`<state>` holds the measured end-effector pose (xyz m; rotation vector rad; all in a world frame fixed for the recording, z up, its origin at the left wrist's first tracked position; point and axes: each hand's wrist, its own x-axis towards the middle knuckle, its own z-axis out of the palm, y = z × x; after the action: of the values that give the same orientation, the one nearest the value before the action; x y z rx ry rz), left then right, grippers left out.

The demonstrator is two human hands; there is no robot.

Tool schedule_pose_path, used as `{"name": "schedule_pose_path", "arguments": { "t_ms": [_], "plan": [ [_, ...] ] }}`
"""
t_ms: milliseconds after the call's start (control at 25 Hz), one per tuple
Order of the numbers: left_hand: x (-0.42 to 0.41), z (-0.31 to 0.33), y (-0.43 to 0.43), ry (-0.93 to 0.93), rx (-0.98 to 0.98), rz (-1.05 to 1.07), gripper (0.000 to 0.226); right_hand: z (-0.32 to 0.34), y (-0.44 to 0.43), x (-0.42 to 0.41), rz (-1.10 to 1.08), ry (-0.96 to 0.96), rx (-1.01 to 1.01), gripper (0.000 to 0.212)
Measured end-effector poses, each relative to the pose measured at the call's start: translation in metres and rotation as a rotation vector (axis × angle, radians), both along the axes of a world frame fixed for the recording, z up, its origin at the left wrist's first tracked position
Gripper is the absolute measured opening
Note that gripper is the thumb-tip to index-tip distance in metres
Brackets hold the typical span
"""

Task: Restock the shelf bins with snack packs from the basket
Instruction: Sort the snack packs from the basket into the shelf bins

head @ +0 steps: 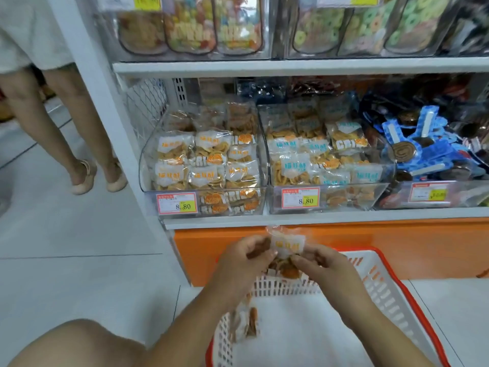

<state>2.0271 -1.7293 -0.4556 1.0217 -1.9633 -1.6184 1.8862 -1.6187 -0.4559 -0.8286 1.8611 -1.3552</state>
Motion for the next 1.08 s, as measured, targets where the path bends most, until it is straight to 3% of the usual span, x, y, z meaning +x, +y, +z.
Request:
{"name": "schedule_pose_path", "arguments": {
  "t_ms": [120,200,320,400,560,720,920,1080],
  "plan": [
    [0.009,0.051,-0.037,0.042,-0.218,-0.001,0.023,0.052,-0.036,0.003,0.068,0.159,-0.051,0.024],
    [0.021,0.074,-0.062,0.046,-0.365,0.088,0.027,0.080,-0.067,0.002,0.054,0.230,-0.110,0.022],
    [0.050,0.085,-0.097,-0.126,-0.728,0.356,0.041,0.115,-0.118,-0.008,-0.049,0.444,-0.192,0.015],
    [0.071,0.080,-0.117,-0.213,-0.862,0.495,0.050,0.133,-0.155,-0.018,-0.097,0.612,-0.184,0.014],
    [0.085,0.062,-0.139,-0.318,-0.886,0.505,0.064,0.137,-0.213,-0.031,-0.027,0.918,0.081,0.019],
    [0.086,0.054,-0.146,-0.362,-0.860,0.478,0.069,0.120,-0.239,-0.029,0.015,1.018,0.294,0.017],
    [0.087,0.052,-0.148,-0.390,-0.843,0.506,0.071,0.135,-0.235,-0.042,0.169,1.339,0.326,0.070],
    [0.085,0.052,-0.146,-0.399,-0.831,0.496,0.073,0.143,-0.237,-0.054,0.363,1.474,0.450,0.066]
  ]
}}
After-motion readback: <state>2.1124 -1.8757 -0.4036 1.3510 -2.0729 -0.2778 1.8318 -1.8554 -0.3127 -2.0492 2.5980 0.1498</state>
